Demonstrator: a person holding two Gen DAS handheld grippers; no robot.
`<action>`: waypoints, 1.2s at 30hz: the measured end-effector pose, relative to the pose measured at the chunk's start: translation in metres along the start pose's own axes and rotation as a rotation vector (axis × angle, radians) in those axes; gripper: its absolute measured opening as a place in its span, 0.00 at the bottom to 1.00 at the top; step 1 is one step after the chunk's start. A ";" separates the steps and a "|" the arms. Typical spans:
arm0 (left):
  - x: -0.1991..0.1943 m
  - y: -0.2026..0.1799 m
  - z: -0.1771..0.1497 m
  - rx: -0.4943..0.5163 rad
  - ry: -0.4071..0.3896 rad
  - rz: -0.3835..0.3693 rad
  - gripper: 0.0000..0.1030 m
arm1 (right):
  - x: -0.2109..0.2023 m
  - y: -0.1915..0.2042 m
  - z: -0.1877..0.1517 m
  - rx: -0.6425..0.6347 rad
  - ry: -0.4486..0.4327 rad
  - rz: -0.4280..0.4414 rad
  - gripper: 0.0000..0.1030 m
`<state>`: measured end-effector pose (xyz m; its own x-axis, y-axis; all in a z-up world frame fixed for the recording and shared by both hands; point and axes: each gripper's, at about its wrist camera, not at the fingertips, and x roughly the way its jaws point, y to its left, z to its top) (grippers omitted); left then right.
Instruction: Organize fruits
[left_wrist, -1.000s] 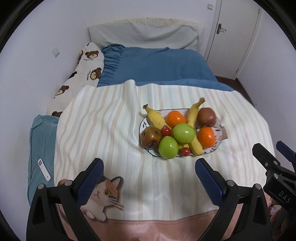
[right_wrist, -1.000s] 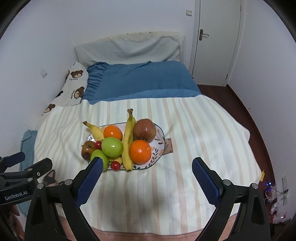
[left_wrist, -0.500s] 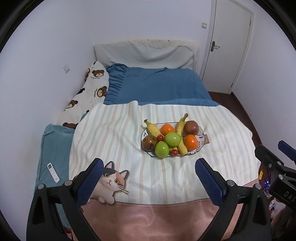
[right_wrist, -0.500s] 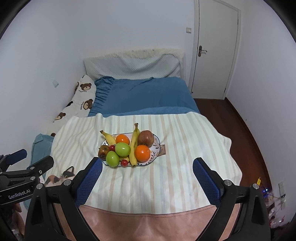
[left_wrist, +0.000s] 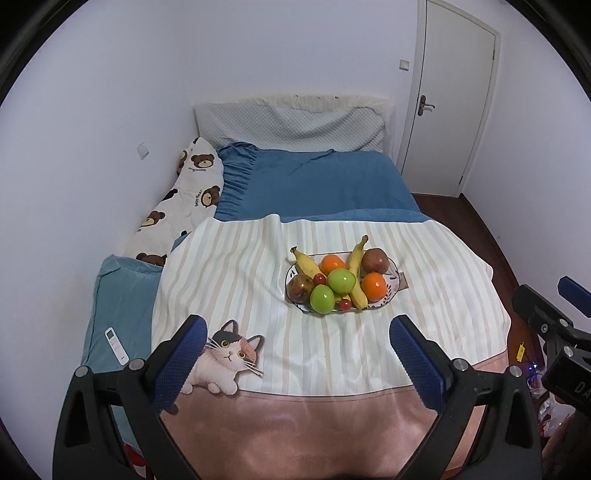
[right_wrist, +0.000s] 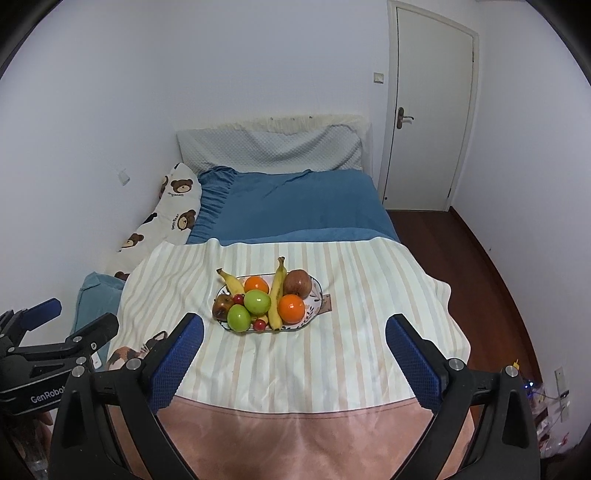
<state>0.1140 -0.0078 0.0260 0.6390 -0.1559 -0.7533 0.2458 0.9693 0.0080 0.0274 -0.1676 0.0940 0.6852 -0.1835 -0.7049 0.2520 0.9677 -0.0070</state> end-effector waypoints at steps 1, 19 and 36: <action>0.000 0.000 0.000 -0.001 0.001 0.002 0.98 | -0.001 0.000 0.000 0.003 0.002 0.000 0.98; 0.048 0.003 0.004 -0.025 -0.008 0.037 1.00 | 0.058 -0.005 -0.004 0.025 0.021 -0.033 1.00; 0.130 -0.005 0.017 -0.022 0.042 0.066 1.00 | 0.148 -0.016 0.001 0.037 0.048 -0.079 1.00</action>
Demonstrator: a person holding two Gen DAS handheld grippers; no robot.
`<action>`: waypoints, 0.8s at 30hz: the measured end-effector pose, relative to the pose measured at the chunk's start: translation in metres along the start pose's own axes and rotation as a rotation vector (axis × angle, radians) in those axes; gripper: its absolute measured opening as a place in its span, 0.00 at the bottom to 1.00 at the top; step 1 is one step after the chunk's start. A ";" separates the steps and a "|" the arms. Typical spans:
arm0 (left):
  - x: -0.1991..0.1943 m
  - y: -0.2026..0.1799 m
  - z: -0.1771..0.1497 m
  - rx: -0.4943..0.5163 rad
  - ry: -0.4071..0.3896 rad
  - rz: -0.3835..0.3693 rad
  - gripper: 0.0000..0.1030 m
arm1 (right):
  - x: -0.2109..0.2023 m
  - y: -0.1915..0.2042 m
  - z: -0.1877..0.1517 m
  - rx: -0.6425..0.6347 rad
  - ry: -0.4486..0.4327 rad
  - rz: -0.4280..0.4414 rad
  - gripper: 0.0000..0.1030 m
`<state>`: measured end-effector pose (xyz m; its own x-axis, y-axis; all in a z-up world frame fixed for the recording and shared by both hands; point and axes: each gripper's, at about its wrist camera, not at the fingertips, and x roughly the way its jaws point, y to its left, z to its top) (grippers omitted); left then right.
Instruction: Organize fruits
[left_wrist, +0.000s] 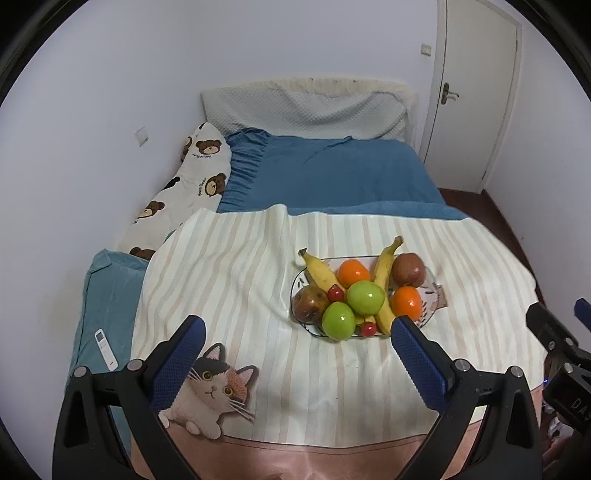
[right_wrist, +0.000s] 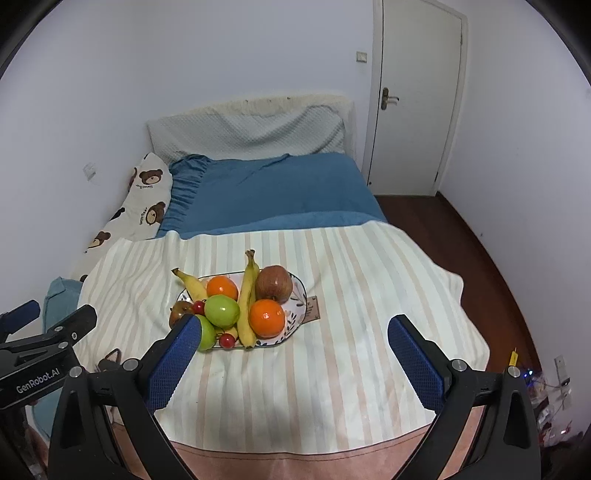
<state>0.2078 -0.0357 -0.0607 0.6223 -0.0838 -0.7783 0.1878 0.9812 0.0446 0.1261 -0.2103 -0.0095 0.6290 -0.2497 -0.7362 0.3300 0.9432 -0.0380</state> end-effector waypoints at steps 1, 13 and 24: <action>0.003 0.000 0.000 0.000 0.006 -0.001 1.00 | 0.003 0.000 -0.001 -0.001 0.004 -0.004 1.00; 0.014 -0.007 -0.003 0.018 0.021 0.010 1.00 | 0.024 -0.006 -0.003 -0.007 0.029 -0.015 1.00; 0.013 -0.007 -0.002 0.019 0.006 0.007 1.00 | 0.023 -0.005 -0.004 -0.006 0.026 -0.013 1.00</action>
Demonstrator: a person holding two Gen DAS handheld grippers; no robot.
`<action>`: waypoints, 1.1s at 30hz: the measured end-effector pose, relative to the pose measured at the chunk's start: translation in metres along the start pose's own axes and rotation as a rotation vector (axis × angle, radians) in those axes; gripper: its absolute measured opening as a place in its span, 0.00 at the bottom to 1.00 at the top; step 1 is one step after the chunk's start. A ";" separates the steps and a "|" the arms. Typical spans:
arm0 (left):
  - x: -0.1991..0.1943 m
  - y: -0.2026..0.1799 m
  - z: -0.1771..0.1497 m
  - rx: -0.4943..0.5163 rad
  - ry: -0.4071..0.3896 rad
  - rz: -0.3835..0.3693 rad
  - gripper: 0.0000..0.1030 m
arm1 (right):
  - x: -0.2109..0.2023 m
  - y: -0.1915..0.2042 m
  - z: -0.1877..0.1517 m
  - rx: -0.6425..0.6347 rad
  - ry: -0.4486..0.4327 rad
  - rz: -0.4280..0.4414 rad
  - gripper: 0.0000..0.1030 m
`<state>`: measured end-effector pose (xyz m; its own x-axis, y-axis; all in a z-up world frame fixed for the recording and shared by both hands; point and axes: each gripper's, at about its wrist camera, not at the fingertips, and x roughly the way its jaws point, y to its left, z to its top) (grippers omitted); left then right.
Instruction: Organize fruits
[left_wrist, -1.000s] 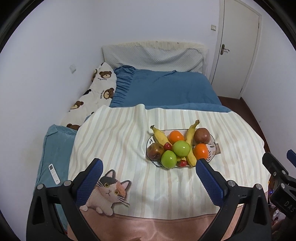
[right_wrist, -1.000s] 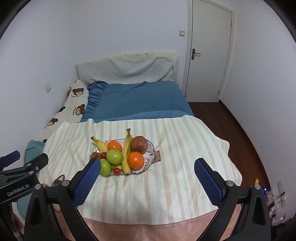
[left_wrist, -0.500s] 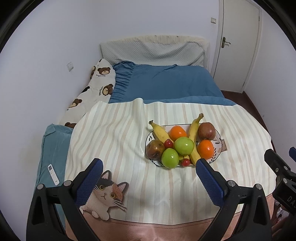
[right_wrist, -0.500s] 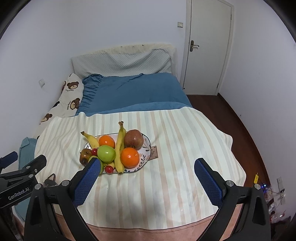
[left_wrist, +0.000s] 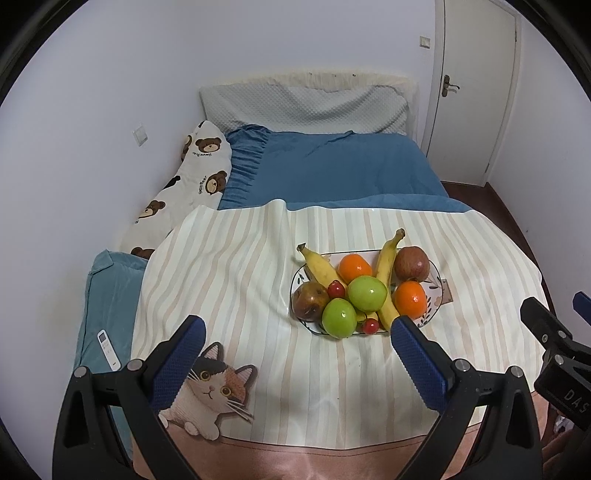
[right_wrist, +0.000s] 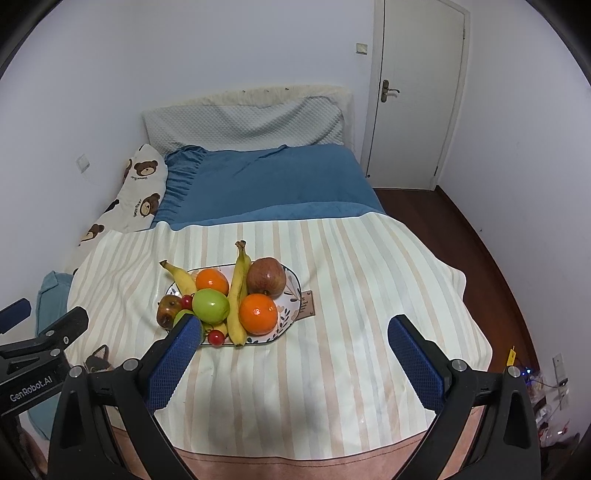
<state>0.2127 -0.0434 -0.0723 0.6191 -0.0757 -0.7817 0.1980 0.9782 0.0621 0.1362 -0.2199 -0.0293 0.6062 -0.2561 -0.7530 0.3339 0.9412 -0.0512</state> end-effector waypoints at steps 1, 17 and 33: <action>-0.001 0.001 0.001 0.000 -0.002 0.000 1.00 | 0.001 0.000 0.000 -0.001 -0.001 0.000 1.00; -0.005 0.003 0.003 0.007 -0.011 0.003 1.00 | 0.001 0.003 0.001 -0.002 0.002 0.002 1.00; -0.008 0.003 0.002 0.013 -0.011 -0.004 1.00 | 0.000 0.004 0.000 0.000 0.006 0.006 1.00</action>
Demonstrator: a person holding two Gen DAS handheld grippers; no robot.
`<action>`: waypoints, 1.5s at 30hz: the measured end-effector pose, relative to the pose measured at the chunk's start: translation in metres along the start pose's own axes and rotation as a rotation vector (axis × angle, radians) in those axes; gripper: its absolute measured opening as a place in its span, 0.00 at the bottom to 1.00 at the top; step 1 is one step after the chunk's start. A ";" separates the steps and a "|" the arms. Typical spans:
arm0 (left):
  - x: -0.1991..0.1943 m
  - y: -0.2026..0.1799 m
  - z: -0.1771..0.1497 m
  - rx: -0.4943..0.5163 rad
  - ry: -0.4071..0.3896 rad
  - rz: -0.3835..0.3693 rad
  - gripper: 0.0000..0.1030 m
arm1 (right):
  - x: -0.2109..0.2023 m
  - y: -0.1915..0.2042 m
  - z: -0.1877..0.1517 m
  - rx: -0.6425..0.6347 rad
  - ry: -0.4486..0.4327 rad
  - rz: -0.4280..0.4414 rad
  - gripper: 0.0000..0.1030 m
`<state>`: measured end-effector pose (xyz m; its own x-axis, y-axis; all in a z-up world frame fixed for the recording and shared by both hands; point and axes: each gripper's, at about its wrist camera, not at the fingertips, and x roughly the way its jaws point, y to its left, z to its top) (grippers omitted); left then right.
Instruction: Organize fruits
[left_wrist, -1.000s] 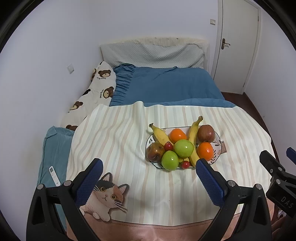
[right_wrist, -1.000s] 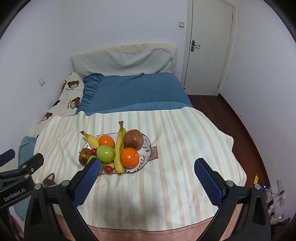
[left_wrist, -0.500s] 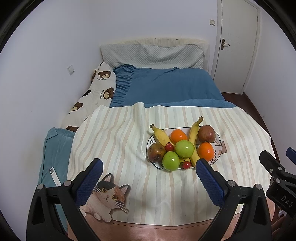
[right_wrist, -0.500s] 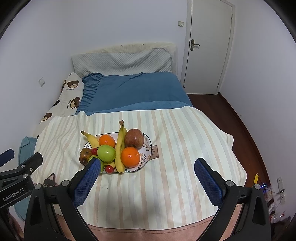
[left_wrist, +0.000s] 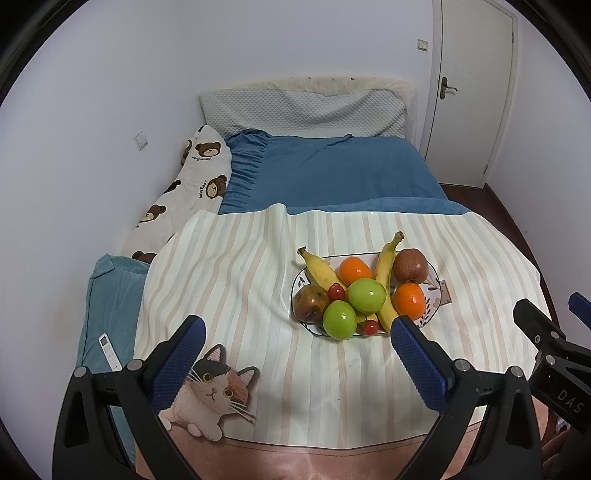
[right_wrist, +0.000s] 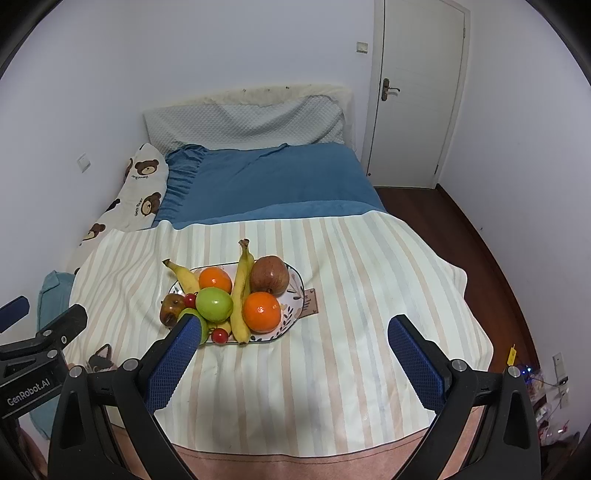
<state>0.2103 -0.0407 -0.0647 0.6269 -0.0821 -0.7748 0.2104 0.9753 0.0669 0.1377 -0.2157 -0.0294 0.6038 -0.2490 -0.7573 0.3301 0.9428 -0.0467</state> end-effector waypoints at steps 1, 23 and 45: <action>0.000 0.000 0.000 -0.001 -0.001 0.001 1.00 | 0.000 0.001 0.000 0.000 0.000 0.002 1.00; 0.000 -0.001 -0.001 0.004 -0.003 0.001 1.00 | -0.003 0.002 -0.002 -0.004 0.001 0.009 1.00; -0.001 -0.002 -0.002 0.005 -0.003 -0.001 1.00 | -0.006 0.001 -0.001 -0.003 -0.003 0.013 1.00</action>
<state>0.2076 -0.0425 -0.0653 0.6288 -0.0832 -0.7731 0.2145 0.9742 0.0696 0.1336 -0.2132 -0.0252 0.6099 -0.2371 -0.7562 0.3202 0.9466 -0.0386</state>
